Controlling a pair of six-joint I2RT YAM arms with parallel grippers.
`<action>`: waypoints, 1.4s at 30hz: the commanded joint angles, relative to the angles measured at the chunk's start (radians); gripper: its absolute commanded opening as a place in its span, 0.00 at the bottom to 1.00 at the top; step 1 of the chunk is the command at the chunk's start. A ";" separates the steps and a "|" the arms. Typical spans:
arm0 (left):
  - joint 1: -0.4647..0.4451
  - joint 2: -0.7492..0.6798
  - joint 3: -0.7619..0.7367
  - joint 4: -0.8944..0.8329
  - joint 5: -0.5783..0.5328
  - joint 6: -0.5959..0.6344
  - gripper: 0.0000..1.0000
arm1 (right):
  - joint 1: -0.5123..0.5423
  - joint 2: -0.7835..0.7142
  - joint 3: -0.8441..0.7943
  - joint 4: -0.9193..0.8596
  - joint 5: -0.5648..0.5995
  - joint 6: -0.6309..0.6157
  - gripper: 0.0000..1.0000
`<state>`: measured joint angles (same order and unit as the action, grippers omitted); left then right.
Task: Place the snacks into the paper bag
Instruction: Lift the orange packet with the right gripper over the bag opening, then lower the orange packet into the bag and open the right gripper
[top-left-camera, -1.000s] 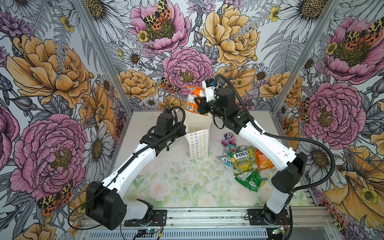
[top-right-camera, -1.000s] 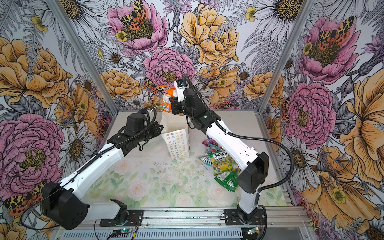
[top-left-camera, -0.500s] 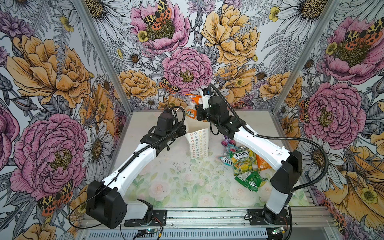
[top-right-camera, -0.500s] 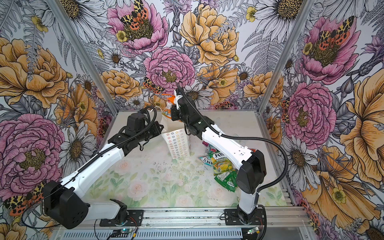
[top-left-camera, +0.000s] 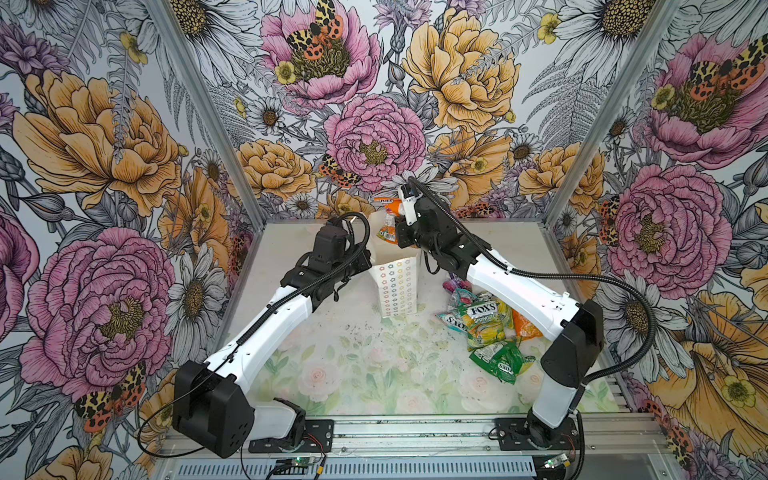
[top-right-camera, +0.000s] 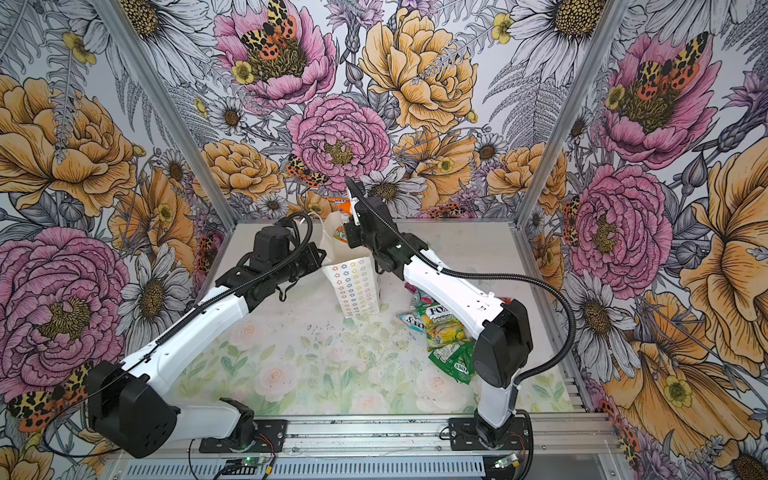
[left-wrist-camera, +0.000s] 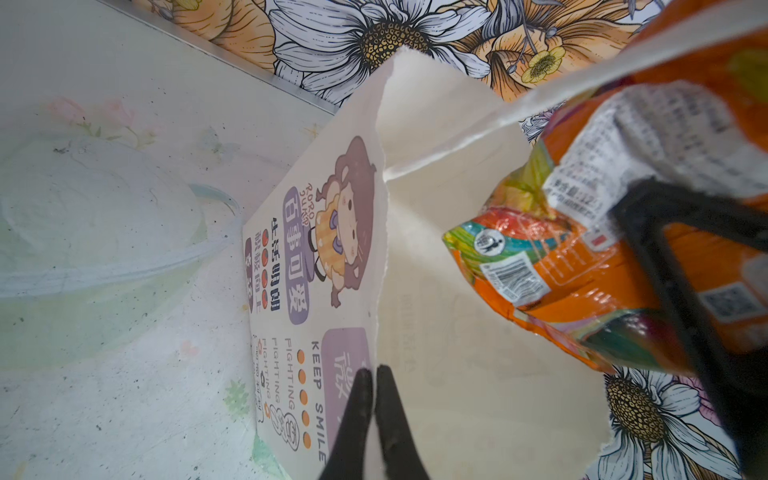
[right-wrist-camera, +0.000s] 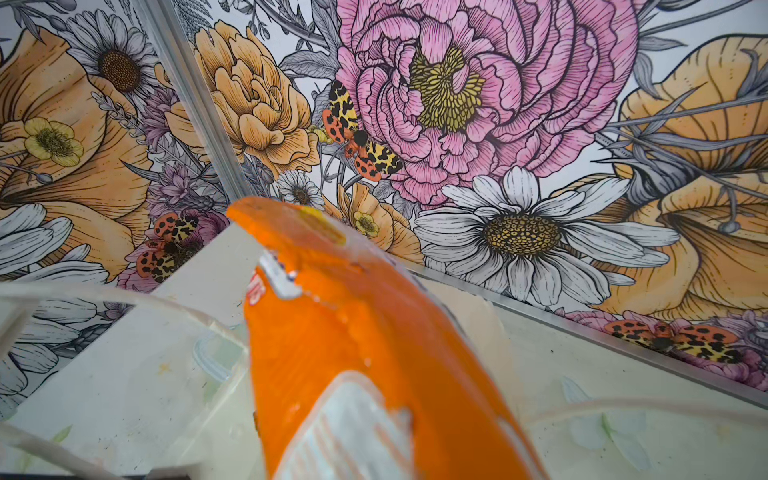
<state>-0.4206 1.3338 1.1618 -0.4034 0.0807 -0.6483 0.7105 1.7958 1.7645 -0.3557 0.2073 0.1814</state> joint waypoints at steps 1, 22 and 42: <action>0.007 0.006 -0.002 -0.001 -0.025 0.005 0.00 | 0.003 0.005 0.047 0.007 0.011 -0.022 0.00; 0.001 0.013 0.008 -0.004 -0.025 0.019 0.00 | 0.009 0.036 0.100 -0.005 -0.044 -0.007 0.22; 0.001 -0.002 -0.001 -0.006 -0.053 0.016 0.00 | 0.012 0.016 0.045 -0.011 -0.035 0.015 0.21</action>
<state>-0.4210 1.3373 1.1618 -0.4038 0.0616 -0.6476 0.7170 1.8683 1.8271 -0.3923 0.1612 0.1902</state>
